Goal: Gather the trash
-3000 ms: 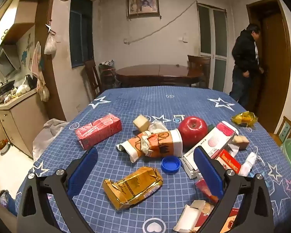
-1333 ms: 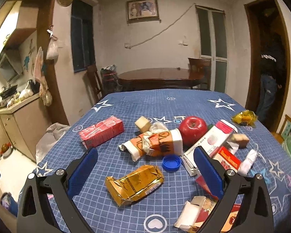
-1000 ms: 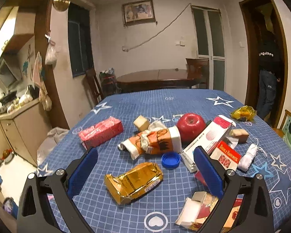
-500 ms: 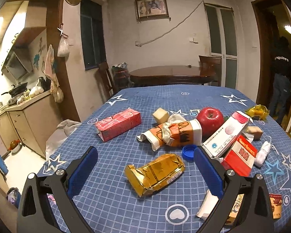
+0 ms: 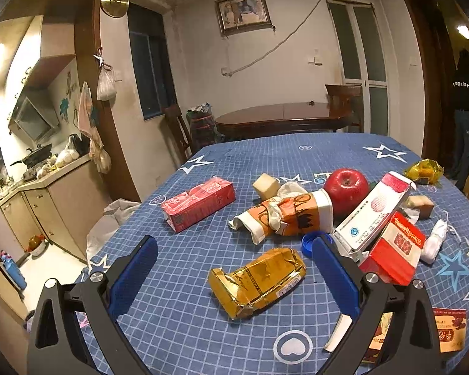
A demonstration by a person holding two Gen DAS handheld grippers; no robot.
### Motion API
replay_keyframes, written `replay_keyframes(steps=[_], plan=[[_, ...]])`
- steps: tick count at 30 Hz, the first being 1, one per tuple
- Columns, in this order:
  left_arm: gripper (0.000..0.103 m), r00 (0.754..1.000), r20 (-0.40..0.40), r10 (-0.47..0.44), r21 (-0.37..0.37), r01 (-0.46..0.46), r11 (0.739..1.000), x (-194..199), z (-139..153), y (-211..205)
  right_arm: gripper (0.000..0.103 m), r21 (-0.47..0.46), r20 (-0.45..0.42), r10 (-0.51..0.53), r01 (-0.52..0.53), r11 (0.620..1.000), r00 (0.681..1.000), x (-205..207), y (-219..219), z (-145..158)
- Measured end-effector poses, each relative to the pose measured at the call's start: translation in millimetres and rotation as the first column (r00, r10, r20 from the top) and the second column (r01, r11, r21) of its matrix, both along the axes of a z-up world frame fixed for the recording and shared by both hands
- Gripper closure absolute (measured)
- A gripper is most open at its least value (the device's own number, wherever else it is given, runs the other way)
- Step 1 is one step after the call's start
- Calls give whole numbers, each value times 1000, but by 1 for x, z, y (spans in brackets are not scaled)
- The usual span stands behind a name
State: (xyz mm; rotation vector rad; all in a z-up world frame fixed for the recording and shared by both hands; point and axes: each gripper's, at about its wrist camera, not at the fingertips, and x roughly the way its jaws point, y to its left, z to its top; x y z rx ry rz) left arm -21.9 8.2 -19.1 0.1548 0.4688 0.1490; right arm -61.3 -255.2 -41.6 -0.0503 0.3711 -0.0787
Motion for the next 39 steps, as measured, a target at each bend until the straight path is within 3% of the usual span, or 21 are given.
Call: replay_keyframes(steps=[8, 15, 26, 29, 33, 39], plan=[[4, 1000, -15, 14, 3, -14, 1000, 3, -3, 4, 5, -65, -33, 155, -157, 985, 987, -1, 28, -4], [4, 999, -32, 17, -3, -17, 1000, 7, -5, 8, 5, -106, -101, 296, -306, 946, 950, 0, 51, -11], [4, 999, -50, 20, -1, -20, 1000, 12, -9, 13, 5, -93, -191, 387, -409, 908, 902, 8, 59, -25], [4, 998, -66, 11, -10, -11, 1000, 15, -12, 14, 5, -93, -228, 423, -452, 887, 877, 12, 61, -29], [4, 996, -90, 9, -31, -12, 999, 18, -15, 19, 6, -90, -299, 487, -533, 842, 820, 18, 65, -37], [4, 992, -125, 13, -59, -21, 998, 24, -21, 33, 22, -28, -404, 534, -593, 805, 743, 33, 64, -51]])
